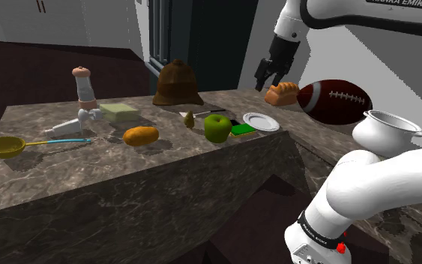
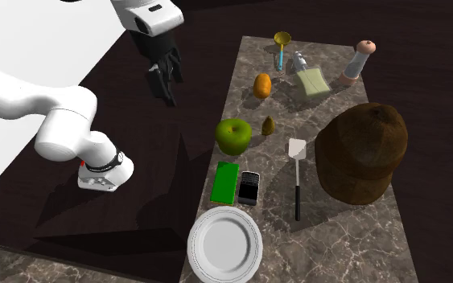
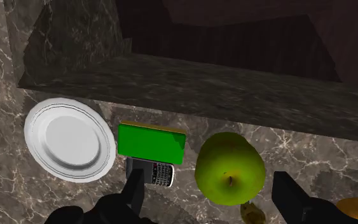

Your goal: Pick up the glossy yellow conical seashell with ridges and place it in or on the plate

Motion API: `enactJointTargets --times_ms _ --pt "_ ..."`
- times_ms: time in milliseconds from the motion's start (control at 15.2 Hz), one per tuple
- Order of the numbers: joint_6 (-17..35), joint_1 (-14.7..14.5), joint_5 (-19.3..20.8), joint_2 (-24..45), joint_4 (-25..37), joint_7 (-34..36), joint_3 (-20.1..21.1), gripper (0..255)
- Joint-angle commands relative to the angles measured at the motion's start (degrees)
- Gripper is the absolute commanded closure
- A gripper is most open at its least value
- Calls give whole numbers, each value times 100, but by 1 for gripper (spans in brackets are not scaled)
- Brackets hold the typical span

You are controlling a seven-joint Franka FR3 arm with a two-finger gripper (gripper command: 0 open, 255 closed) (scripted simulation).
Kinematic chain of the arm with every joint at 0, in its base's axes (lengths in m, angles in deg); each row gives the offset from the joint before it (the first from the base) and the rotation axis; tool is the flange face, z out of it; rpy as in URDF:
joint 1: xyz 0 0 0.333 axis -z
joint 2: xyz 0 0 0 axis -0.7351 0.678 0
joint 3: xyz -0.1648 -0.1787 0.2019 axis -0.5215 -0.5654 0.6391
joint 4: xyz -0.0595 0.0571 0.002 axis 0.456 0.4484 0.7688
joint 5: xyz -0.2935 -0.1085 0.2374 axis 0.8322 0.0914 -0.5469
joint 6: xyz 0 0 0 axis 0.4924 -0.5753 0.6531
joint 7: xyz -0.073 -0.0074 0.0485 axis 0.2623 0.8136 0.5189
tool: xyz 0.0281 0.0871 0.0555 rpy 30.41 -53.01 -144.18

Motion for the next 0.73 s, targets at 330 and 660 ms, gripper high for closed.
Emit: enactJointTargets --times_ms 330,660 --pt "330 -118 112 1239 555 -105 136 0" --pt "507 -208 264 2473 1251 -191 292 0"
